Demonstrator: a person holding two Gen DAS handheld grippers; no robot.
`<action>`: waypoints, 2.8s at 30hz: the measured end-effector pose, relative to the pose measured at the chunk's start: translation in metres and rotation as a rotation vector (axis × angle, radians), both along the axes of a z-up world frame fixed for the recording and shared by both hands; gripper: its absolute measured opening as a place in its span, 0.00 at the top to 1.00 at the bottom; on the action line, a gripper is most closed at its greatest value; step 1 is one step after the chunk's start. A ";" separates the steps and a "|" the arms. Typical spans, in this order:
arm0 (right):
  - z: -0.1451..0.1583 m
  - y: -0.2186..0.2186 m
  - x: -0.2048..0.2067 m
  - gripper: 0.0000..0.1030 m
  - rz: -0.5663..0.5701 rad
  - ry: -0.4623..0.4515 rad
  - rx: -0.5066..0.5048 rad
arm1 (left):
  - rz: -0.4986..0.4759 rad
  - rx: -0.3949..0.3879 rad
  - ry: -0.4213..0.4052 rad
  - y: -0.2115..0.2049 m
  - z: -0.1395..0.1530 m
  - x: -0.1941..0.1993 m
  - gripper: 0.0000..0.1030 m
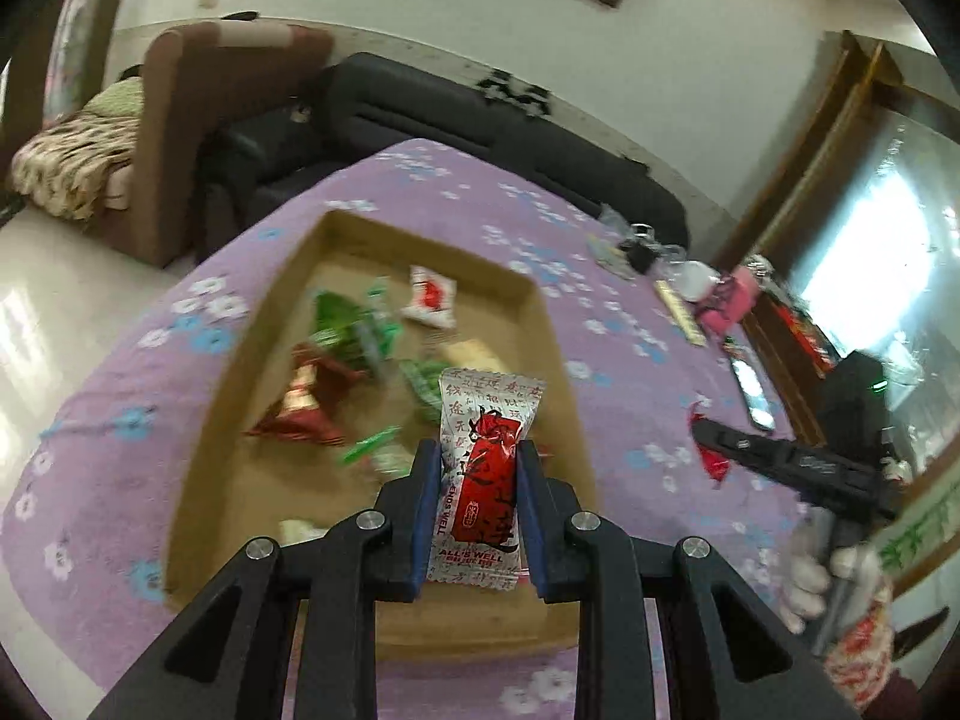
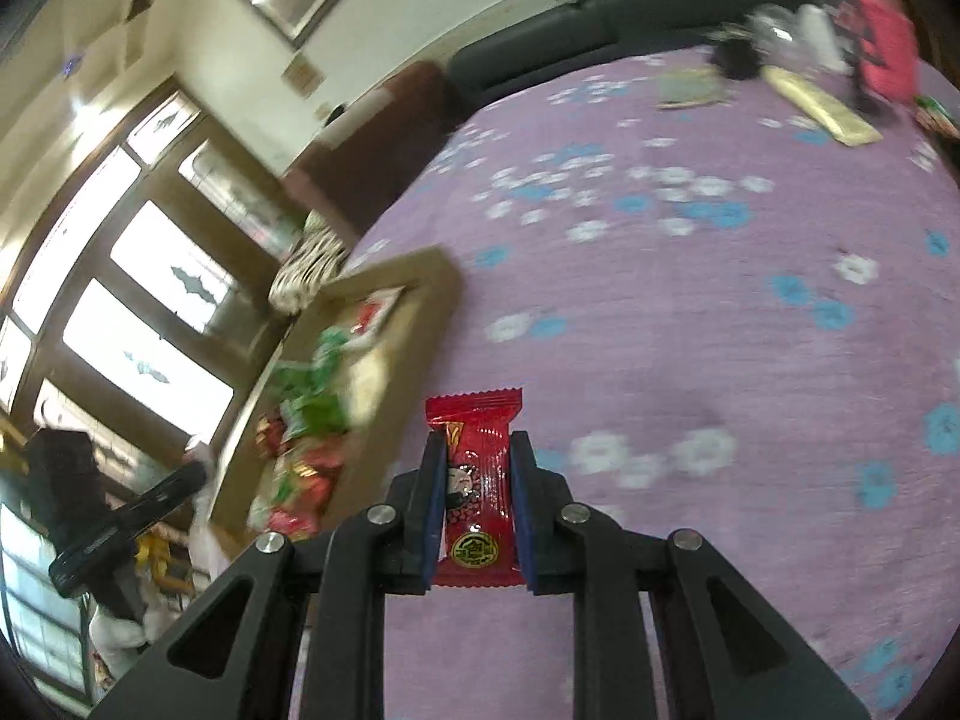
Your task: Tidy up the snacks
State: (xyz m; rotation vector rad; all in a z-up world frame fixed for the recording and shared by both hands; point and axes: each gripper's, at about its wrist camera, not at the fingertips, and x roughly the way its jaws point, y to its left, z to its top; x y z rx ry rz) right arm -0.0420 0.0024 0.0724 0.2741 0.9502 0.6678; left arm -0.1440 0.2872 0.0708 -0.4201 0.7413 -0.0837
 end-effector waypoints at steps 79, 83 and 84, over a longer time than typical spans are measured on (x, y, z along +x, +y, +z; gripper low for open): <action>0.014 0.058 -0.143 0.35 -0.052 -0.417 -0.247 | 0.216 0.512 -0.133 -0.095 0.034 -0.049 0.01; 0.014 0.058 -0.143 0.34 -0.051 -0.416 -0.247 | 0.218 0.511 -0.131 -0.093 0.031 -0.050 0.01; 0.014 0.058 -0.143 0.34 -0.051 -0.417 -0.247 | 0.221 0.508 -0.136 -0.092 0.031 -0.051 0.01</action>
